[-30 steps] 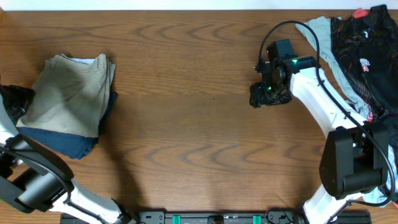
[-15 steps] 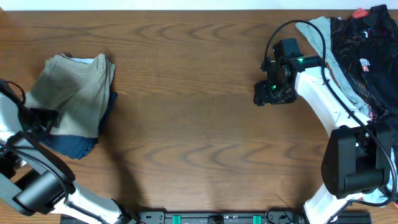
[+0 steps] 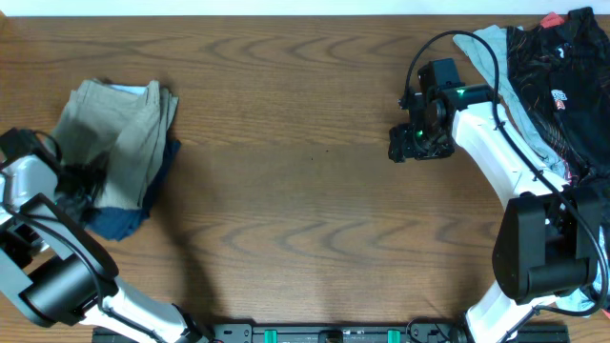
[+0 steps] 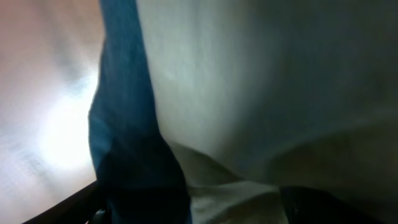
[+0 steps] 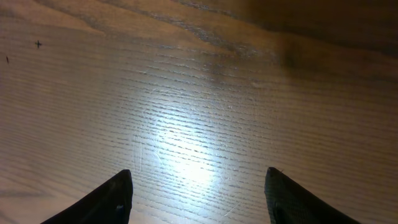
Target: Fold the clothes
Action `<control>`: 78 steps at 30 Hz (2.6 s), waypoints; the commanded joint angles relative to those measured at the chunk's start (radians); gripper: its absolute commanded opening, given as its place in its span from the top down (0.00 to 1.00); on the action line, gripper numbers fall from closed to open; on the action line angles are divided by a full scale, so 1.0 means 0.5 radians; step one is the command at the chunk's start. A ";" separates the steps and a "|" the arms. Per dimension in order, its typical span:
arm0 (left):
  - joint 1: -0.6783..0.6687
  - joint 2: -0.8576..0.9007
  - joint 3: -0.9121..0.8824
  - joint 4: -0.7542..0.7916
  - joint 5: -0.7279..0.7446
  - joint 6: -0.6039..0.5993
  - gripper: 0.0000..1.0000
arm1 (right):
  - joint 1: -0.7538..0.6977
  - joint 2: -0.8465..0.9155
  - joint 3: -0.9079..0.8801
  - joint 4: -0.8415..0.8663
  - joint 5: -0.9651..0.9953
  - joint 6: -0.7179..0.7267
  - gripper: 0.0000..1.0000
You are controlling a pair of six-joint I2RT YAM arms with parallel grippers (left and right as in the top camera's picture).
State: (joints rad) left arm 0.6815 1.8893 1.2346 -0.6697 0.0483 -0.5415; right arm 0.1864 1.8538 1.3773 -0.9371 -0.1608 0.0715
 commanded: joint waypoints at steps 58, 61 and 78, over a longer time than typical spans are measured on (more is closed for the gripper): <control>-1.441 -0.624 0.016 -0.996 0.130 0.647 0.02 | -0.752 -0.034 0.096 -0.478 -0.014 -0.018 0.01; -1.440 -0.624 0.016 -1.122 0.131 0.648 0.02 | -0.750 -0.034 0.093 -0.577 -0.015 -0.018 0.01; -1.441 -1.233 -0.417 -0.928 0.188 0.714 0.02 | -0.587 -1.323 -0.754 -0.351 -0.054 0.006 0.01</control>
State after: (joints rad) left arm -0.0376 1.3773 1.0637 -1.1408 0.1318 -0.2039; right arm -0.1394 1.3296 1.0473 -1.1141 -0.1837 0.0669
